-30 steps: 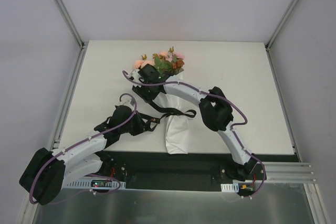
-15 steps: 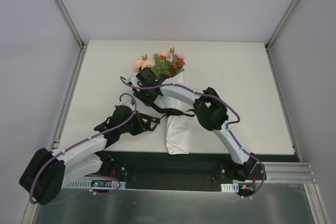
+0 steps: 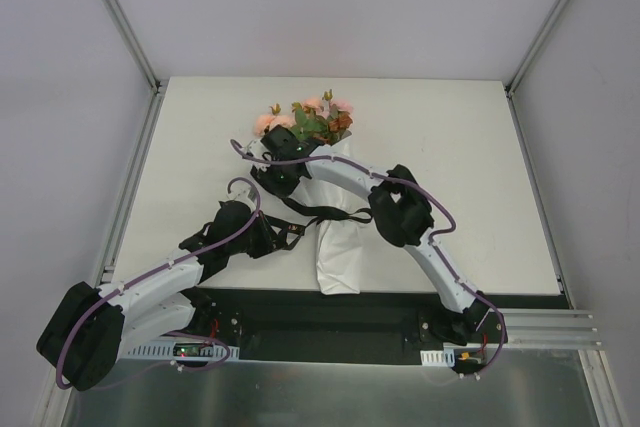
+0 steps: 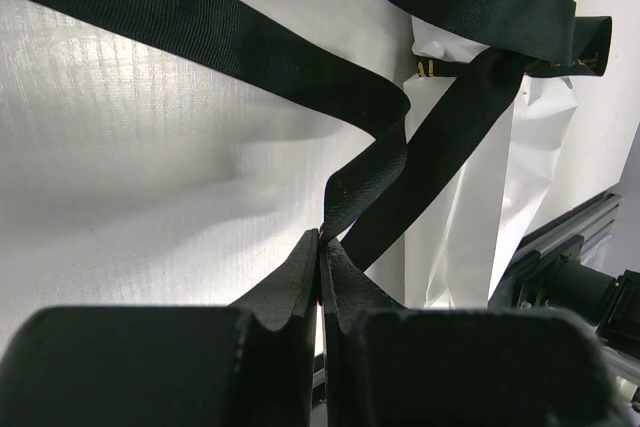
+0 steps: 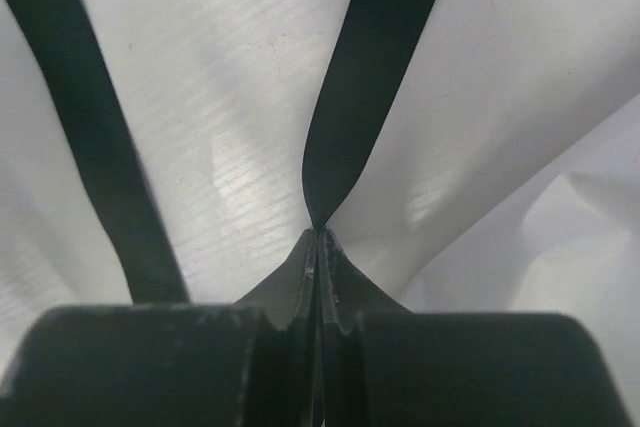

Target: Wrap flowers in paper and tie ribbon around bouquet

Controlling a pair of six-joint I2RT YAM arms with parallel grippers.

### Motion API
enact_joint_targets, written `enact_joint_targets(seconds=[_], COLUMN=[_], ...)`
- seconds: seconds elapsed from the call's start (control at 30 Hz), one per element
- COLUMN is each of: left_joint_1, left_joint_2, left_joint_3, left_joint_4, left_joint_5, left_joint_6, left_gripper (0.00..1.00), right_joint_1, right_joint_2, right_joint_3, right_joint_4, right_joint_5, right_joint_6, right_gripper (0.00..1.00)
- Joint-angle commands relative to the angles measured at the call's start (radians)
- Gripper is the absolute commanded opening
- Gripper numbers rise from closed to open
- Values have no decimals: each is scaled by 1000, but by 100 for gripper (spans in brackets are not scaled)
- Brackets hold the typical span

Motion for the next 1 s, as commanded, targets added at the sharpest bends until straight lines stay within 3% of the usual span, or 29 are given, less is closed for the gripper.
enact_joint_targets(seconds=[0.0, 0.1, 0.3, 0.77, 0.97], left_joint_1=[-9, -9, -9, -9, -9], left_joint_2=[1, 1, -28, -101, -95], left_joint_3=[0, 15, 22, -21, -9], left_joint_4=[33, 33, 33, 34, 34], left_joint_5=[-4, 2, 5, 17, 9], left_joint_6=[25, 33, 39, 45, 49], left_gripper=[0, 0, 0, 0, 0], right_joint_1=[-46, -67, -66, 14, 17], right_joint_2=[-136, -194, -247, -161, -177], right_joint_3=[1, -48, -128, -202, -253], right_joint_4=[-9, 14, 3, -29, -49], right_joint_5=[-247, -418, -570, -567, -587], right_joint_6=[91, 140, 220, 233, 191], right_gripper=[0, 0, 0, 0, 11])
